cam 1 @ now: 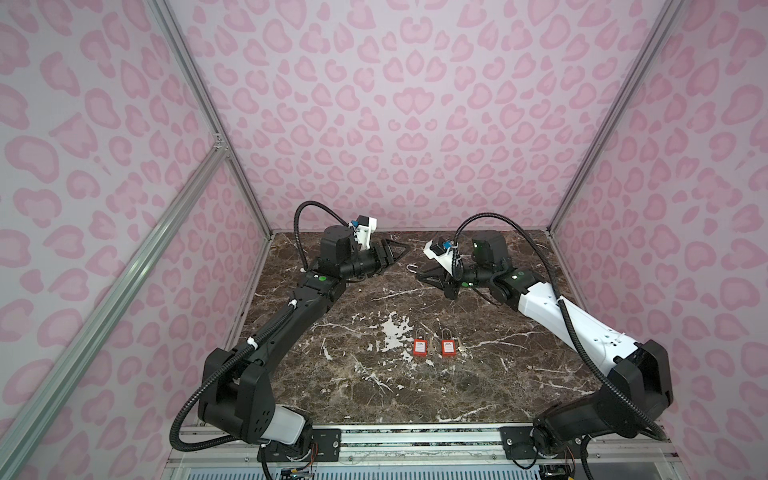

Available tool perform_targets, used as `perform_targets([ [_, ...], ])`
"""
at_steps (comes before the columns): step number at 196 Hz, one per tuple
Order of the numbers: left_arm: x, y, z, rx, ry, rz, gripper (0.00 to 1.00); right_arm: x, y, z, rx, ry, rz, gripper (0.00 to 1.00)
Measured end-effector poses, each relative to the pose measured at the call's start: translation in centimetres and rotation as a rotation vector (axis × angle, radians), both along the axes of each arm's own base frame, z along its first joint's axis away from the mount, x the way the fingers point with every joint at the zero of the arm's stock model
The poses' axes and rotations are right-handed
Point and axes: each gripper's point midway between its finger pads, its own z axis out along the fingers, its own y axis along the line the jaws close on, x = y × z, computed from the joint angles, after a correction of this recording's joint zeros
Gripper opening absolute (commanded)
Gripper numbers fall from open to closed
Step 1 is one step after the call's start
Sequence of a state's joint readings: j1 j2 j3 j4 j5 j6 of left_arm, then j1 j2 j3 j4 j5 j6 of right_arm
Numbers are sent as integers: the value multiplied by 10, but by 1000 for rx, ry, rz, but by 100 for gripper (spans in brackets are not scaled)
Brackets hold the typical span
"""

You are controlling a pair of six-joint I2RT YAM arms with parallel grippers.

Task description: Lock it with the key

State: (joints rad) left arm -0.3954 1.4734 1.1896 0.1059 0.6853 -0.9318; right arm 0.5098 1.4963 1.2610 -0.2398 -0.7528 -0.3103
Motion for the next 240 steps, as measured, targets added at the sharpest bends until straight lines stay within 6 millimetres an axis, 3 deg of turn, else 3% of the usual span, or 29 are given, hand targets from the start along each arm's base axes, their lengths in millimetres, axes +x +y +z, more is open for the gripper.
perform_targets([
  [65,-7,-7,-1,-3,2,-39,55,0,9,-3,23,32,30,0],
  [111,-10,-9,-4,-2,7,-56,53,5,11,7,58,17,27,0],
  [206,-13,-10,-1,1,-12,-72,55,14,-3,25,139,39,14,0],
  [240,-21,-10,17,10,-115,-109,62,9,-12,38,191,62,31,0],
])
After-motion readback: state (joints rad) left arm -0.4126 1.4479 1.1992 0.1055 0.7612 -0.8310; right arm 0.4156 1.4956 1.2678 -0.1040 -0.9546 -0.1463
